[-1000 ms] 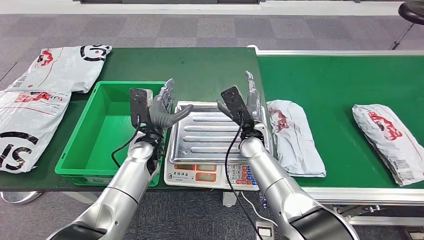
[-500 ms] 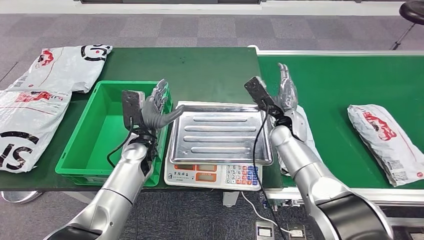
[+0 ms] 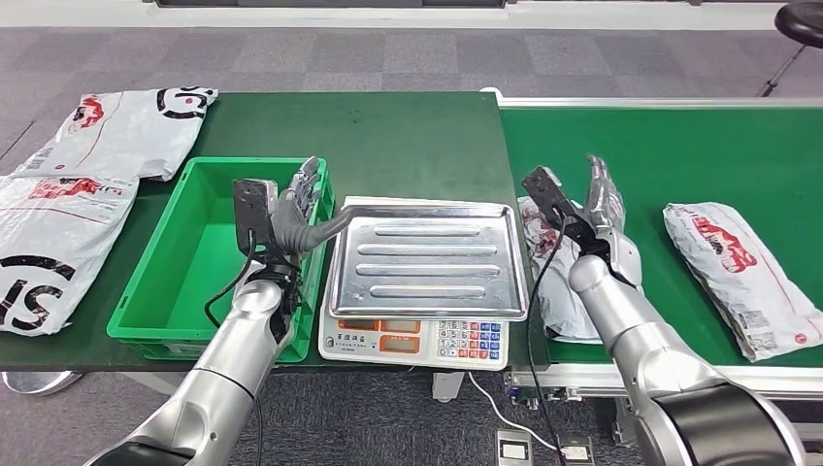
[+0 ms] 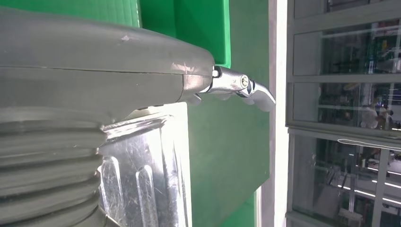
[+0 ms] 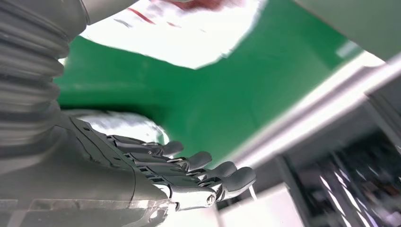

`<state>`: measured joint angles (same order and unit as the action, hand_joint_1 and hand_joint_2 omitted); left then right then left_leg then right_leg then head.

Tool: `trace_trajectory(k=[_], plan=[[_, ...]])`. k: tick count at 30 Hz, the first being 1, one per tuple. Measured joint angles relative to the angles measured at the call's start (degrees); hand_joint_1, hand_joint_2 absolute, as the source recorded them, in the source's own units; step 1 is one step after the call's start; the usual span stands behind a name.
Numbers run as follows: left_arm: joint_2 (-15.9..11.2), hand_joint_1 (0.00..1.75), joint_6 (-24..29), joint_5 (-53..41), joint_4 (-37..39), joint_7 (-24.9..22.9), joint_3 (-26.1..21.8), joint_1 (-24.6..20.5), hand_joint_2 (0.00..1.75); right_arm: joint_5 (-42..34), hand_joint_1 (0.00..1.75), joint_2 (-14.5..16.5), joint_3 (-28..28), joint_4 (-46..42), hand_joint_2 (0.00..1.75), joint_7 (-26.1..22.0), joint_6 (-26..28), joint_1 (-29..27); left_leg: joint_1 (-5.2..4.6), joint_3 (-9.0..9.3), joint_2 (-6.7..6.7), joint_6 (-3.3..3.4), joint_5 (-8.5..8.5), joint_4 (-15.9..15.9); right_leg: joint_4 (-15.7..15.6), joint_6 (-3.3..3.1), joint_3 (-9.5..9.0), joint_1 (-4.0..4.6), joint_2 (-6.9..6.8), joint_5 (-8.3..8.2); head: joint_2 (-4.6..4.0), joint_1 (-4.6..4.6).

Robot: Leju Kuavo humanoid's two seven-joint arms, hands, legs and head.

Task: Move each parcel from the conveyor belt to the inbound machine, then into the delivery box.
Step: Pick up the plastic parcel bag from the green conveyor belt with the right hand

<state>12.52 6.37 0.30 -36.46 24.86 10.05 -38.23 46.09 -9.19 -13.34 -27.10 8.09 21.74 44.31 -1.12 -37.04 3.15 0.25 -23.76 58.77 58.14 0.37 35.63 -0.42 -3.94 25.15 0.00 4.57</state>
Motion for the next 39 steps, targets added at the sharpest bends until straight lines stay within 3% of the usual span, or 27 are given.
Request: trace_trajectory(k=[5, 11, 18, 24, 28, 32, 39], plan=[[-0.3, 0.0, -0.1, 0.8, 0.1, 0.0, 0.0, 0.0, 1.75, -2.8, 0.0, -2.4, 2.8, 1.2, 1.75, -1.7, -3.6, -2.9, -0.01, -0.04, -0.07, 0.01, -0.02, 0.0, 0.0, 0.01, -0.04, 0.0, -0.04, 0.01, 0.0, -0.02], [-0.9, 0.0, -0.1, 2.0, -0.2, 0.8, 0.0, 0.2, 1.75, -2.0, 0.0, -2.8, 3.7, 1.2, 1.75, -4.3, -9.3, -5.9, -0.01, -0.04, -0.05, 0.03, -0.06, 0.0, 0.0, 0.0, -0.02, 0.0, -0.02, 0.02, -0.01, -0.01], [-1.6, 0.0, -0.5, 2.9, -1.1, 0.9, 0.0, 0.4, 1.75, -0.3, 0.0, -3.8, 1.7, 1.2, 1.75, -3.9, -22.3, -6.5, -0.01, -0.03, -0.02, 0.03, -0.05, 0.0, 0.0, 0.01, -0.01, 0.0, -0.01, 0.02, -0.01, -0.01], [-1.7, 0.0, -1.2, 3.5, -1.1, 1.0, 0.0, 0.3, 1.75, -1.4, 0.0, -6.8, -2.7, 1.5, 1.75, -4.9, -37.0, -6.3, -0.04, -0.03, -0.04, 0.04, -0.06, 0.0, 0.0, 0.01, -0.03, -0.04, -0.03, 0.01, 0.0, -0.01], [-1.6, 0.0, -1.2, 3.9, -1.0, 1.0, 0.0, -0.1, 1.75, 0.3, 0.0, -9.8, -7.5, 1.6, 1.75, -5.8, -42.9, -6.4, -0.05, -0.01, -0.08, 0.05, -0.07, 0.0, 0.0, 0.04, -0.04, -0.05, -0.07, 0.03, 0.0, -0.01], [-1.3, 0.0, -1.1, 4.2, -0.4, 0.9, 0.0, -0.6, 1.75, 2.1, 0.0, -13.4, -13.4, 1.2, 1.75, -7.6, -46.1, -6.9, -0.06, -0.01, -0.13, 0.06, -0.07, 0.0, 0.0, 0.06, -0.07, -0.06, -0.11, 0.04, 0.0, -0.01], [-0.8, 0.0, -0.7, 4.8, 0.4, 1.1, 0.0, -0.8, 1.75, 4.4, 0.0, -18.2, -22.3, -1.0, 1.75, -7.5, -46.8, -7.4, -0.06, 0.0, -0.16, 0.07, -0.07, 0.0, 0.0, 0.08, -0.1, -0.07, -0.16, 0.05, 0.0, -0.01]])
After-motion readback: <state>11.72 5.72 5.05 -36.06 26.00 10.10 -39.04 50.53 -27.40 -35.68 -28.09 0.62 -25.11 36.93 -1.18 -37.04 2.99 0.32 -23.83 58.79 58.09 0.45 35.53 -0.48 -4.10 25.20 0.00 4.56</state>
